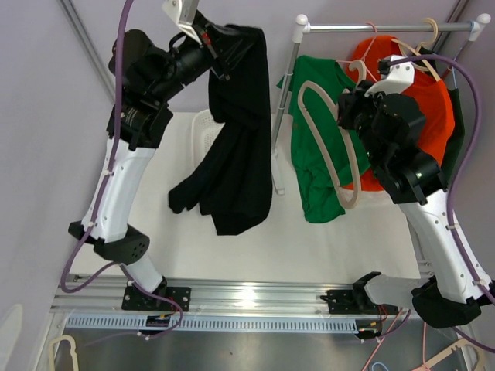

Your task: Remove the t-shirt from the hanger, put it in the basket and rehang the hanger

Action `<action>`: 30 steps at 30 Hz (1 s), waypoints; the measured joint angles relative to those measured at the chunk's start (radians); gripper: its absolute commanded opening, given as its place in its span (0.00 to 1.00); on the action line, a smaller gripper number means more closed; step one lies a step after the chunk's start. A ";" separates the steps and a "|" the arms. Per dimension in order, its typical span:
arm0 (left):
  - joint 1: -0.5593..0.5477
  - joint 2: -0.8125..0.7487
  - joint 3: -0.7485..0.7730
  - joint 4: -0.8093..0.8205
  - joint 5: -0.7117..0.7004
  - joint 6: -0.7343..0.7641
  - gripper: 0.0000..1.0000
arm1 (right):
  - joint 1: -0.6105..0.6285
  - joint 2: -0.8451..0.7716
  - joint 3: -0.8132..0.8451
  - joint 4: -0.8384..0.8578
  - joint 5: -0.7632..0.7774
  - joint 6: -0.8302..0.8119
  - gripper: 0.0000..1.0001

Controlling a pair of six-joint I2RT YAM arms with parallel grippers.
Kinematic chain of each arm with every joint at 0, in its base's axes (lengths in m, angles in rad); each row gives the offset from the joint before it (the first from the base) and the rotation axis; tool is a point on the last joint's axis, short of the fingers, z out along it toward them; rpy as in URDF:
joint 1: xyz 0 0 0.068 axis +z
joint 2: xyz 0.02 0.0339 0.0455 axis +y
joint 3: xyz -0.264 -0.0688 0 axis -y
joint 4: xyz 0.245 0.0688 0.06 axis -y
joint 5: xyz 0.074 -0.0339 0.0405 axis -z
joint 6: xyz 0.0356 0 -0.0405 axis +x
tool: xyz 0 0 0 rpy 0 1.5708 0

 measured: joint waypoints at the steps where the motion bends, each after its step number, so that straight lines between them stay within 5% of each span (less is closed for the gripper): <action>1: 0.010 0.027 0.032 0.031 0.001 0.005 0.01 | 0.000 0.003 -0.011 0.026 -0.002 -0.011 0.00; 14: 0.152 0.051 0.126 0.385 -0.024 0.119 0.01 | -0.093 0.143 0.069 0.222 -0.044 -0.098 0.00; 20: 0.303 0.078 0.150 0.506 -0.035 0.081 0.01 | -0.139 0.223 0.151 0.237 -0.073 -0.097 0.00; 30: 0.369 0.164 -0.084 0.518 -0.035 0.026 0.01 | -0.153 0.286 0.170 0.260 -0.132 -0.088 0.00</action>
